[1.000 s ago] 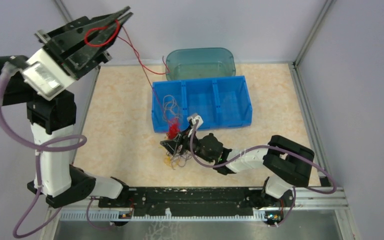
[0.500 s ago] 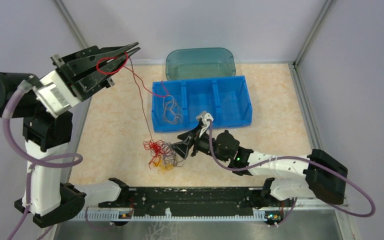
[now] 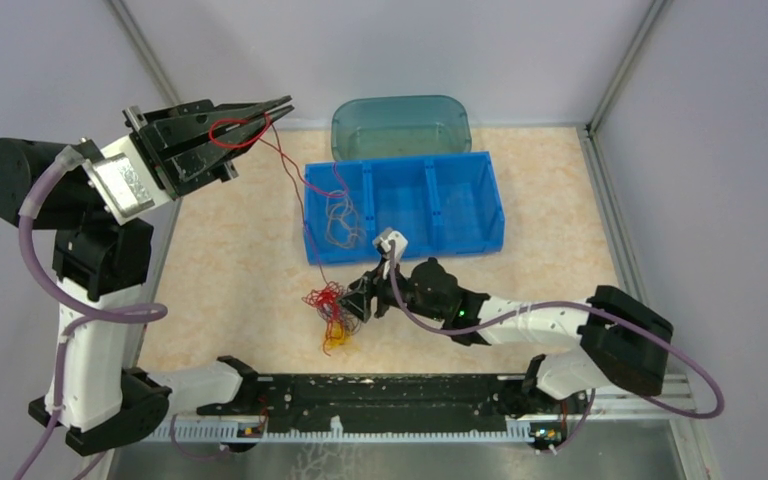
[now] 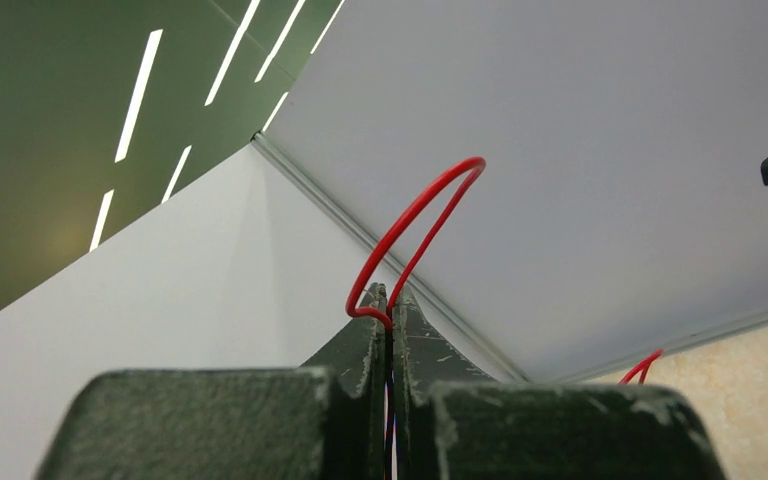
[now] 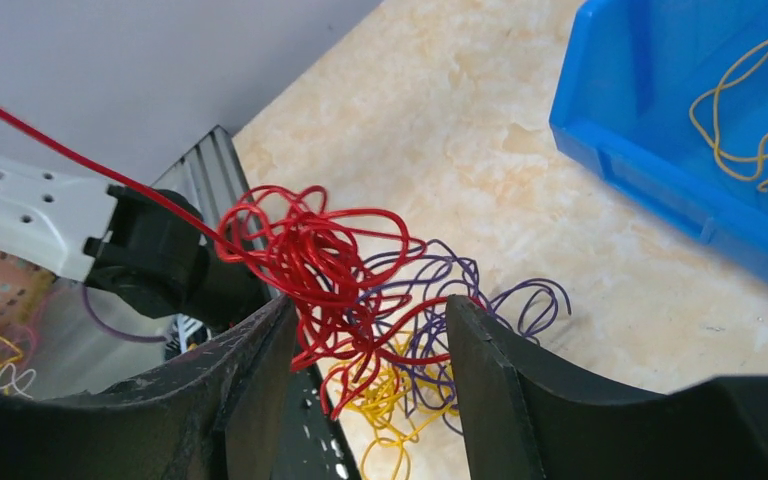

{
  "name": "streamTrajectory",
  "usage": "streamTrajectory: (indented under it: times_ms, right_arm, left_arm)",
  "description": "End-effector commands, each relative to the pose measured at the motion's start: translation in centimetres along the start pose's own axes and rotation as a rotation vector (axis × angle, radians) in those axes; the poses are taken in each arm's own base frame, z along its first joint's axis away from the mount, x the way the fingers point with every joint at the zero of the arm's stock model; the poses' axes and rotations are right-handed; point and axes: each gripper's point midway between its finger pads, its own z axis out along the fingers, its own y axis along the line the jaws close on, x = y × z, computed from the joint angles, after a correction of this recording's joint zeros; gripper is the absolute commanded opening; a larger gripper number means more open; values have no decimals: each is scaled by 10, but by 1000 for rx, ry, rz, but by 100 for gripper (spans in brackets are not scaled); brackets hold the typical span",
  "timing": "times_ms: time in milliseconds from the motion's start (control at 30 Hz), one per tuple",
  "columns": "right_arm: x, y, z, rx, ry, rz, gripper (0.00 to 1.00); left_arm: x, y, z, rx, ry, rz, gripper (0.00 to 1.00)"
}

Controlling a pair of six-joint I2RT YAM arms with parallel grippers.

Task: Untangle the cables

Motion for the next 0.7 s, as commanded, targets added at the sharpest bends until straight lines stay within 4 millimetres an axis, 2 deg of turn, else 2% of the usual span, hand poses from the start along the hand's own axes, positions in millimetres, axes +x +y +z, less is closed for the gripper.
streamTrajectory:
  times_ms: [0,200,367,400,600,667]
  right_arm:
    - [-17,7,22,-26,-35,-19,56]
    - [-25,3,38,-6,-70,-7,49]
    - [-31,7,47,-23,-95,16,41]
    - [-34,8,47,-23,-106,21,38]
    - [-43,3,39,9,-150,23,3]
    - [-46,3,33,16,-164,25,0]
  left_arm:
    - [-14,-1,-1,5,-32,0,0]
    - [-17,-1,-1,3,-39,-9,0]
    - [-16,-4,-2,4,-39,-25,0]
    - [-14,-4,-3,1,-35,-29,0]
    - [-3,-12,-7,5,-10,-52,0]
    - [3,-16,-9,7,7,-70,0]
